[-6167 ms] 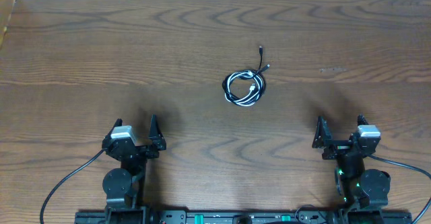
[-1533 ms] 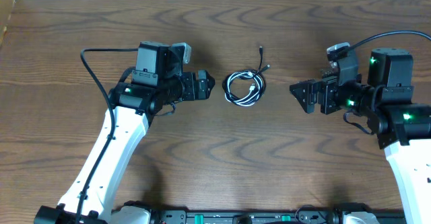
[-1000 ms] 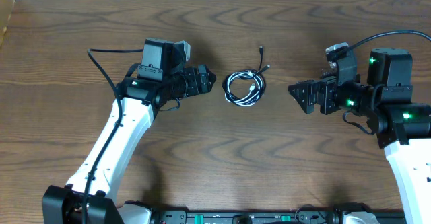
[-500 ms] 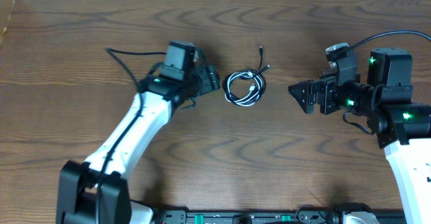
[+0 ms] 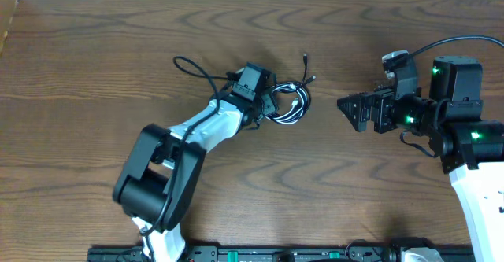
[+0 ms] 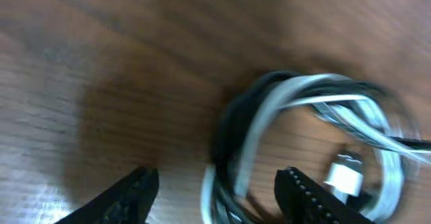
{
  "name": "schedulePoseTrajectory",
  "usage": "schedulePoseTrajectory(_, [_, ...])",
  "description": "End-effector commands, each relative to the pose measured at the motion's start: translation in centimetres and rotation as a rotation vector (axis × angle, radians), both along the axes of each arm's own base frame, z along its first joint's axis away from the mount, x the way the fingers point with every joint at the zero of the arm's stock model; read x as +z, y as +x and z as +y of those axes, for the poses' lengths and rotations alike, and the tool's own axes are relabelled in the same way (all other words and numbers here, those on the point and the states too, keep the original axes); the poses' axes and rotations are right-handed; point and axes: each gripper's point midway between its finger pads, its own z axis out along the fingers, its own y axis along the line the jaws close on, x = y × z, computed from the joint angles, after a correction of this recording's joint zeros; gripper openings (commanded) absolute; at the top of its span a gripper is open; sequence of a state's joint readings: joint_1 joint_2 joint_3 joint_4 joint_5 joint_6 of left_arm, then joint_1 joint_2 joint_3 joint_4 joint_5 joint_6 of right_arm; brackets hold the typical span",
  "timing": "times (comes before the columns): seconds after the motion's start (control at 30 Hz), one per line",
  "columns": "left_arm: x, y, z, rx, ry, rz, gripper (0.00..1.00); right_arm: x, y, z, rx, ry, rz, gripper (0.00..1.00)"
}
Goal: Untangle cables
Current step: 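Lower the left gripper onto the cable bundle and grasp a loop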
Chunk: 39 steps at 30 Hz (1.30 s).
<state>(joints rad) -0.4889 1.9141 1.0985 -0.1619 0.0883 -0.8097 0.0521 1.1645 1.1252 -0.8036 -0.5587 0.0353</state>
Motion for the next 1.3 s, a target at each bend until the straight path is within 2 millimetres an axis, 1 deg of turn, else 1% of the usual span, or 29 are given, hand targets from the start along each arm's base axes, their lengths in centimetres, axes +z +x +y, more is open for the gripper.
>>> schedulePoseTrajectory(0.0, [-1.0, 0.4, 0.5, 0.055, 0.024, 0.012, 0.50, 0.8, 0.0, 0.5, 0.010, 0.019, -0.011, 0.99])
schedulePoseTrajectory(0.07, [-1.0, 0.4, 0.6, 0.059, 0.033, 0.008, 0.45, 0.8, 0.1, 0.4, 0.005, 0.014, -0.011, 0.99])
schedulePoseTrajectory(0.23, [-0.9, 0.5, 0.4, 0.056, 0.032, -0.002, 0.39, 0.7, 0.2, 0.2, -0.004, 0.003, -0.012, 0.99])
schedulePoseTrajectory(0.3, [-0.9, 0.6, 0.5, 0.060, 0.038, -0.005, 0.33, 0.7, 0.2, 0.2, -0.005, 0.003, -0.011, 0.99])
schedulePoseTrajectory(0.4, [-0.9, 0.7, 0.8, 0.067, 0.057, -0.015, 0.27, 0.7, 0.2, 0.2, -0.004, 0.003, -0.011, 0.99])
schedulePoseTrajectory(0.53, [-1.0, 0.5, 0.8, 0.064, 0.094, -0.028, 0.25, 0.7, 0.2, 0.2, -0.005, 0.003, -0.011, 1.00])
schedulePoseTrajectory(0.6, [-1.0, 0.3, 0.5, 0.015, 0.117, -0.036, 0.23, 0.7, 0.2, 0.2, -0.004, 0.003, -0.011, 0.99])
schedulePoseTrajectory(0.63, [-1.1, 0.1, 0.3, -0.008, 0.127, -0.036, 0.19, 0.7, 0.2, 0.2, -0.004, 0.003, -0.011, 0.99])
schedulePoseTrajectory(0.67, [-1.1, -0.2, 0.0, -0.038, 0.131, -0.035, 0.11, 0.7, 0.2, 0.1, -0.005, 0.003, -0.011, 0.99])
schedulePoseTrajectory(0.7, [-0.4, -0.6, -1.1, -0.099, 0.105, -0.039, 0.07, 0.7, 0.2, 0.1, -0.005, 0.003, -0.011, 0.99])
schedulePoseTrajectory(0.77, [0.9, -0.8, -2.0, -0.149, 0.070, -0.057, 0.08, 0.7, 0.2, 0.1, -0.005, 0.003, -0.011, 0.99])
schedulePoseTrajectory(0.8, [1.9, -0.9, -2.6, -0.178, 0.041, -0.072, 0.06, 0.7, 0.2, 0.2, -0.005, 0.003, -0.012, 0.99])
schedulePoseTrajectory(0.93, [6.8, -1.4, -4.3, -0.288, -0.063, -0.150, 0.07, 0.8, 0.3, 0.2, -0.005, 0.004, -0.017, 0.99])
schedulePoseTrajectory(1.07, [11.2, -2.6, -5.2, -0.363, -0.139, -0.212, 0.08, 0.8, 0.3, 0.2, -0.010, 0.008, -0.013, 0.99])
schedulePoseTrajectory(1.13, [12.4, -3.1, -5.1, -0.371, -0.151, -0.224, 0.08, 0.8, 0.3, 0.2, -0.014, 0.012, -0.009, 0.99])
schedulePoseTrajectory(1.17, [13.5, -3.6, -4.9, -0.387, -0.154, -0.239, 0.07, 0.8, 0.3, 0.2, -0.024, 0.021, 0.000, 0.99])
schedulePoseTrajectory(1.27, [15.0, -4.6, -5.7, -0.449, -0.207, -0.256, 0.08, 0.8, 0.3, 0.2, -0.031, 0.027, 0.006, 0.98])
